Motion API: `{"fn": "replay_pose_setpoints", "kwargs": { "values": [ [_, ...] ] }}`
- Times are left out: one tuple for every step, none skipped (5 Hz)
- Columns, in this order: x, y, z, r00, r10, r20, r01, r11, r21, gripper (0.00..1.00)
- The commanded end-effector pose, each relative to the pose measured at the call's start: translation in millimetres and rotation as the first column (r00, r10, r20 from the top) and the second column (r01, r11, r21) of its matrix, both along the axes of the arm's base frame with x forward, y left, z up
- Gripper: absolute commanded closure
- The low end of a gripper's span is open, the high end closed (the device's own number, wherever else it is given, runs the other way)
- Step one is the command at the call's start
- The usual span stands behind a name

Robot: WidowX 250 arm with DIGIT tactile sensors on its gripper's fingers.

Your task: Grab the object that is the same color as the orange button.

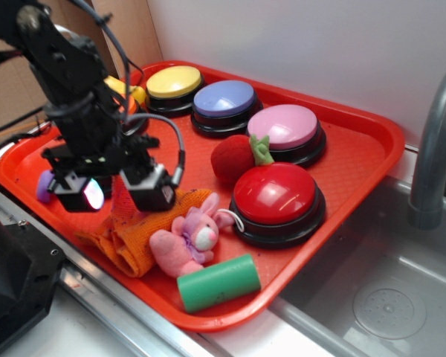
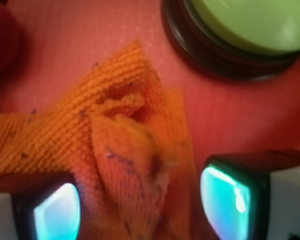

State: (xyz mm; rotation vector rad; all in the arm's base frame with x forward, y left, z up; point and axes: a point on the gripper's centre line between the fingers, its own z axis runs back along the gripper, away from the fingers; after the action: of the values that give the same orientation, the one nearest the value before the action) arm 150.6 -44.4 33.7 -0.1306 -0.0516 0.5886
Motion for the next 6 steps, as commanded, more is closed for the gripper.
{"fn": "replay_pose_setpoints", "kwargs": {
  "values": [
    [5.1,-2.5,-10.0,0.999,0.019,0.034,-0.019,1.000,-0.007,1.00],
    [5.5,-1.8,-11.1,0.999,0.026,0.037,-0.026,1.000,0.000,1.00],
    [10.3,2.5,-4.3,0.998,0.027,0.055,-0.029,0.999,0.034,1.00],
    [19.0,8.7,20.8,0.996,0.022,0.081,-0.028,0.997,0.072,1.00],
    [32.7,15.0,67.1,0.993,-0.009,0.120,-0.006,0.992,0.123,1.00],
    [46.5,19.9,103.3,0.991,-0.109,0.076,0.089,0.970,0.224,1.00]
  ]
}}
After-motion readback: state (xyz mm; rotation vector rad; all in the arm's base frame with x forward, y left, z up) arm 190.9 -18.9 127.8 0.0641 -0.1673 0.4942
